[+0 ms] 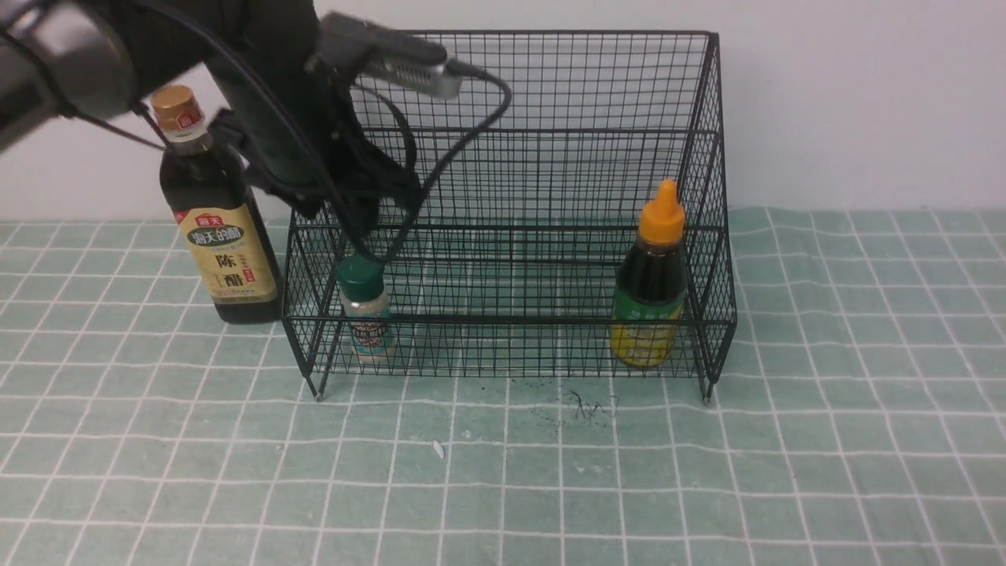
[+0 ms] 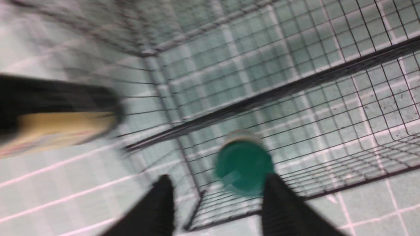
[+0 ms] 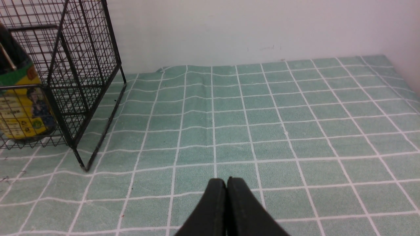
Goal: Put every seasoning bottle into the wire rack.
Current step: Use the left arm to grab the condiment bottle closest to it
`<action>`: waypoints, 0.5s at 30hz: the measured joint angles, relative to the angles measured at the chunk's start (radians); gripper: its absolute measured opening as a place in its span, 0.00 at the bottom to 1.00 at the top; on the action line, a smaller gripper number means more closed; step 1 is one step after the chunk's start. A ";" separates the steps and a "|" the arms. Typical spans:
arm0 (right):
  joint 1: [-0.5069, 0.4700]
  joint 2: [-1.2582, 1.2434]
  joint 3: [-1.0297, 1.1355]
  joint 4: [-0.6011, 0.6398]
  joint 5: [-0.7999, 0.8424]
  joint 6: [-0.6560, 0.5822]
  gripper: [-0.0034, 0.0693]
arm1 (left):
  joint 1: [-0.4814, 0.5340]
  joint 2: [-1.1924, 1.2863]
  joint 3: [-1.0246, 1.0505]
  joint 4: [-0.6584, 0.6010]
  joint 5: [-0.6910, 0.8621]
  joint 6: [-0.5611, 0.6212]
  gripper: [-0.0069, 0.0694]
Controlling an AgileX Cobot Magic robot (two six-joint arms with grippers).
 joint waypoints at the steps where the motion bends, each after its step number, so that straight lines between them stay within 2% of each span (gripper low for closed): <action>1: 0.000 0.000 0.000 0.000 0.000 0.000 0.03 | 0.009 -0.022 -0.048 0.018 0.017 0.000 0.32; 4: 0.000 0.000 0.000 0.000 0.001 0.000 0.03 | 0.059 -0.077 -0.083 0.028 0.026 -0.002 0.14; 5: 0.000 0.000 0.000 0.000 0.001 0.000 0.03 | 0.065 -0.086 -0.085 0.028 0.026 -0.004 0.14; 7: 0.000 0.000 0.000 0.000 0.001 0.000 0.03 | 0.176 -0.135 -0.092 0.011 0.037 -0.029 0.09; 12: 0.000 0.000 0.000 0.000 0.001 0.000 0.03 | 0.311 -0.155 -0.094 -0.012 0.049 -0.047 0.08; 15: 0.000 0.000 0.000 0.000 0.001 0.000 0.03 | 0.361 -0.137 -0.094 -0.042 0.049 -0.037 0.14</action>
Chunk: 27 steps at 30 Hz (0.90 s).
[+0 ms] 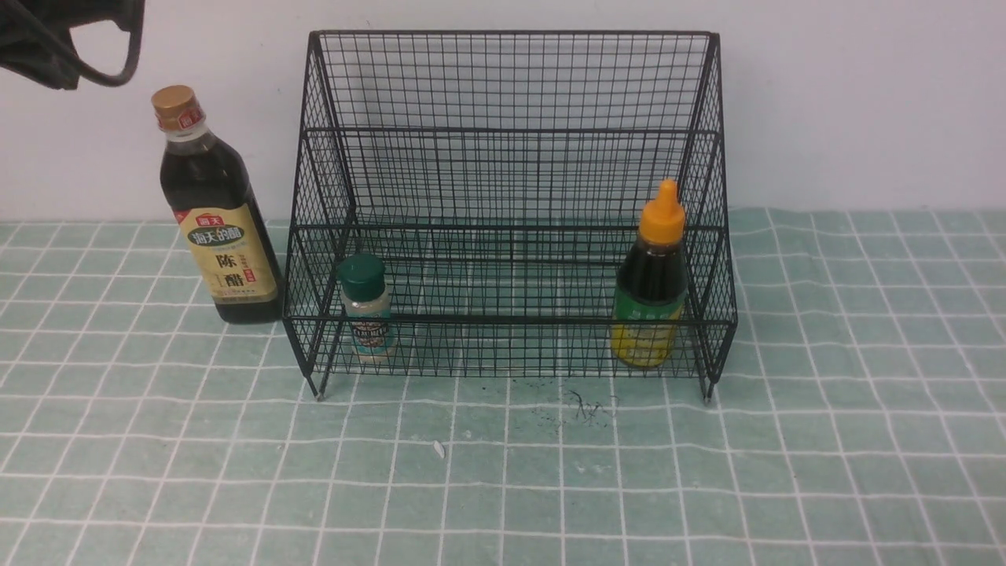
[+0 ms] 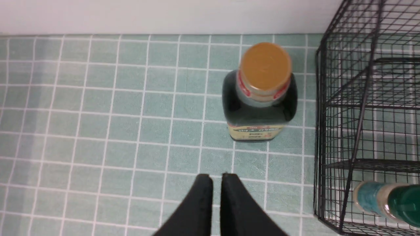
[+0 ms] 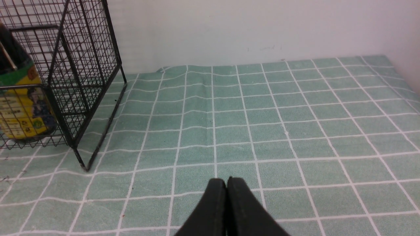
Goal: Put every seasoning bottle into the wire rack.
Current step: Use the left arm to grab the condiment bottle closest to it
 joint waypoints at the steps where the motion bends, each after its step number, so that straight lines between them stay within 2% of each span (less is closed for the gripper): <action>1: 0.000 0.000 0.000 0.000 0.000 0.000 0.03 | 0.001 0.009 0.000 -0.008 -0.003 0.006 0.18; 2: 0.000 0.000 0.000 0.000 0.000 0.000 0.03 | -0.001 0.017 0.000 -0.015 -0.015 0.011 0.22; 3: 0.000 0.000 0.000 0.000 0.000 0.000 0.03 | -0.001 0.019 0.000 -0.016 -0.018 0.014 0.22; 7: 0.000 0.000 0.000 0.000 0.000 0.001 0.03 | -0.029 0.078 0.000 -0.026 -0.160 0.068 0.54; 8: 0.000 0.000 0.000 0.000 0.000 0.001 0.03 | -0.030 0.084 0.000 -0.026 -0.165 0.070 0.56; 9: 0.000 0.000 0.000 0.000 0.000 0.001 0.03 | -0.036 0.106 0.000 -0.024 -0.199 0.075 0.65; 11: 0.000 0.000 0.000 0.000 0.000 0.001 0.03 | -0.037 0.131 0.000 -0.012 -0.234 0.075 0.76; 12: 0.000 0.000 0.000 0.000 0.000 0.001 0.03 | -0.037 0.138 0.000 -0.009 -0.238 0.075 0.77; 13: 0.000 0.000 0.000 0.000 0.000 0.001 0.03 | -0.037 0.157 0.000 0.002 -0.256 0.074 0.83; 15: 0.000 0.000 0.000 0.000 0.000 0.001 0.03 | -0.037 0.196 0.000 0.017 -0.274 0.074 0.89; 19: 0.000 0.000 0.000 0.000 0.000 0.001 0.03 | -0.038 0.242 0.000 0.018 -0.286 0.074 0.90; 24: 0.000 0.000 0.000 0.000 0.000 0.001 0.03 | -0.038 0.266 0.001 0.018 -0.291 0.074 0.82; 27: 0.000 0.000 0.000 0.000 0.000 0.001 0.03 | -0.039 0.273 0.001 0.013 -0.291 0.073 0.67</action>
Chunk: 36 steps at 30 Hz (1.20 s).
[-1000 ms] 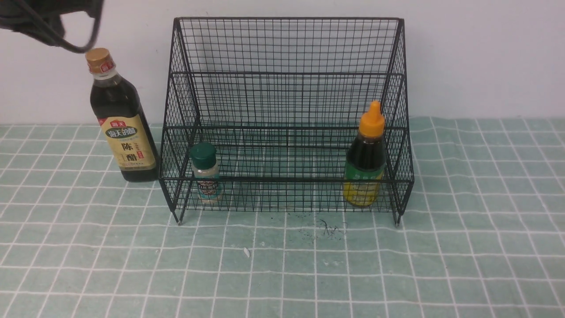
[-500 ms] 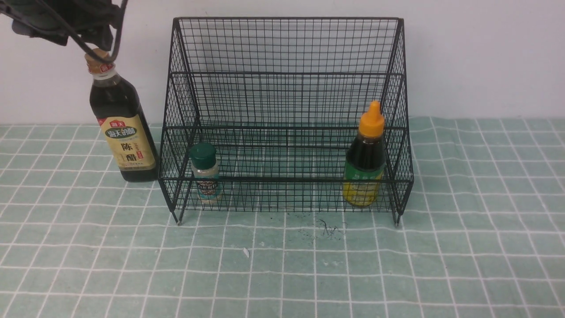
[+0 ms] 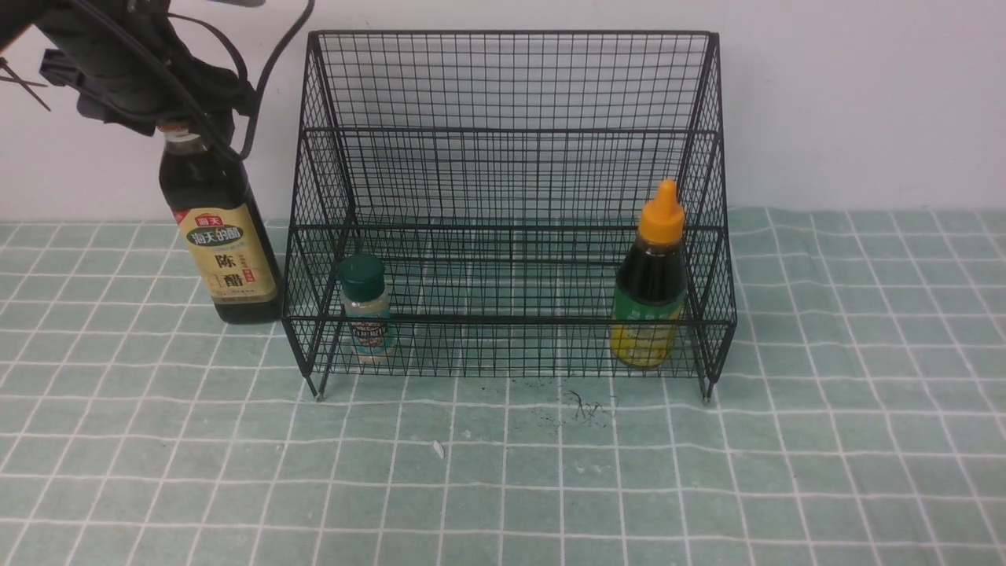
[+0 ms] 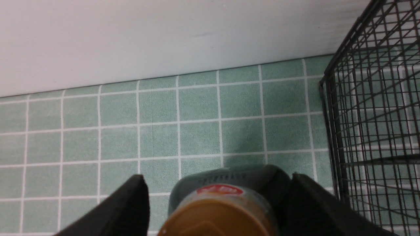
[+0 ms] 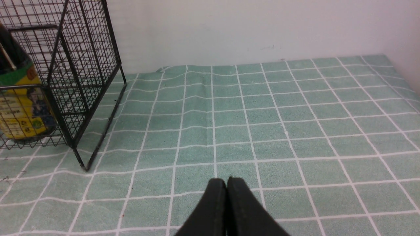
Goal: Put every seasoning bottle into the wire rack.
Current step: Use the left arm to grab the condiment bottle closest to it, then use the left arm to put the condiment bottle back on the shelf
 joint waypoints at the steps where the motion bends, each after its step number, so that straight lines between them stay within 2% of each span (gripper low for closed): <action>1: 0.000 0.000 0.000 0.000 0.000 0.000 0.03 | 0.000 0.000 0.000 0.000 0.000 0.000 0.62; 3: 0.000 0.000 0.000 0.000 0.000 0.000 0.03 | 0.000 0.000 -0.001 -0.025 -0.006 -0.015 0.52; 10: 0.000 0.000 0.000 0.000 0.000 0.000 0.03 | -0.003 -0.011 -0.007 -0.033 0.022 -0.022 0.52; 18: 0.000 0.000 0.000 0.000 0.000 0.000 0.03 | -0.002 -0.131 -0.072 0.001 0.136 -0.009 0.50; 24: 0.000 0.000 0.000 0.000 0.000 0.000 0.03 | -0.007 -0.246 -0.153 -0.057 0.142 -0.008 0.50; 36: 0.000 0.000 0.000 0.000 0.000 0.000 0.03 | -0.170 -0.298 -0.245 -0.097 0.127 -0.012 0.50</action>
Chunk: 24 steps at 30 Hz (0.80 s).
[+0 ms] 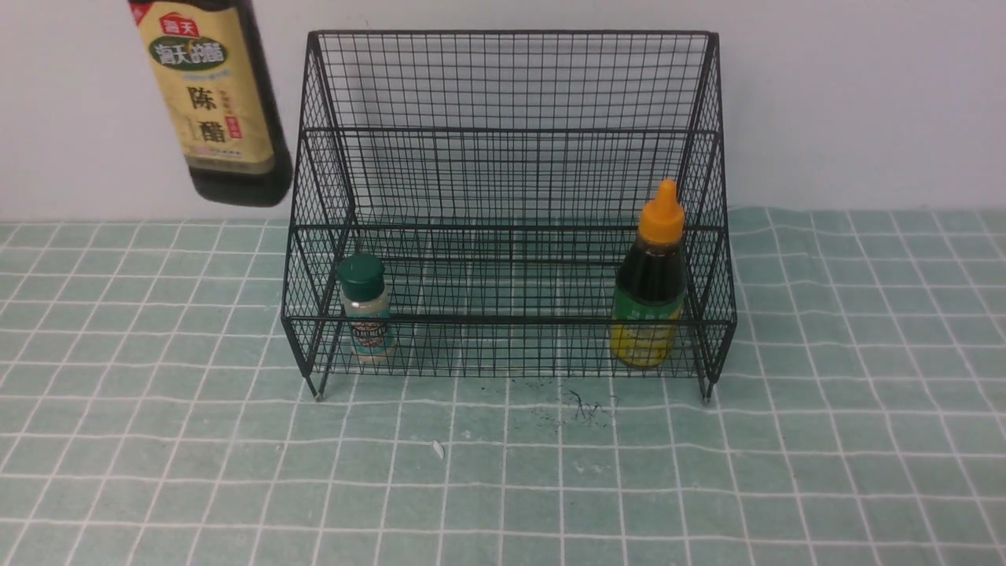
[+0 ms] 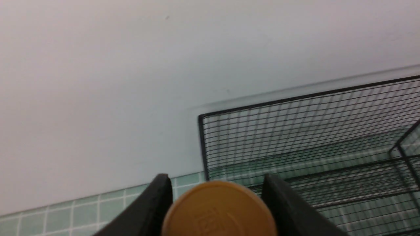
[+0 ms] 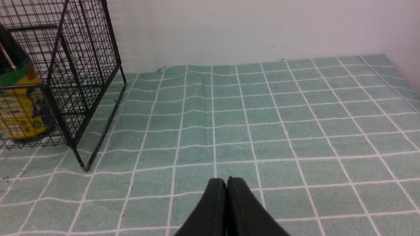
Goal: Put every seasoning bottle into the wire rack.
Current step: Use the left arm to put the condiment bottle back on the shelf
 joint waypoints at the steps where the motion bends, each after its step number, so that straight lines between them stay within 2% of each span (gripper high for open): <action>1: 0.000 0.000 0.000 0.000 0.000 0.000 0.03 | -0.015 0.001 0.000 0.000 -0.009 -0.004 0.50; 6: 0.000 0.000 0.000 0.000 0.000 0.000 0.03 | -0.066 0.034 -0.001 0.000 -0.075 -0.010 0.50; 16: 0.000 0.000 0.000 0.000 0.000 -0.001 0.03 | -0.075 0.166 -0.001 0.000 -0.182 -0.034 0.50; 24: 0.000 0.000 0.000 0.000 0.000 -0.004 0.03 | -0.075 0.260 -0.001 0.008 -0.156 -0.066 0.50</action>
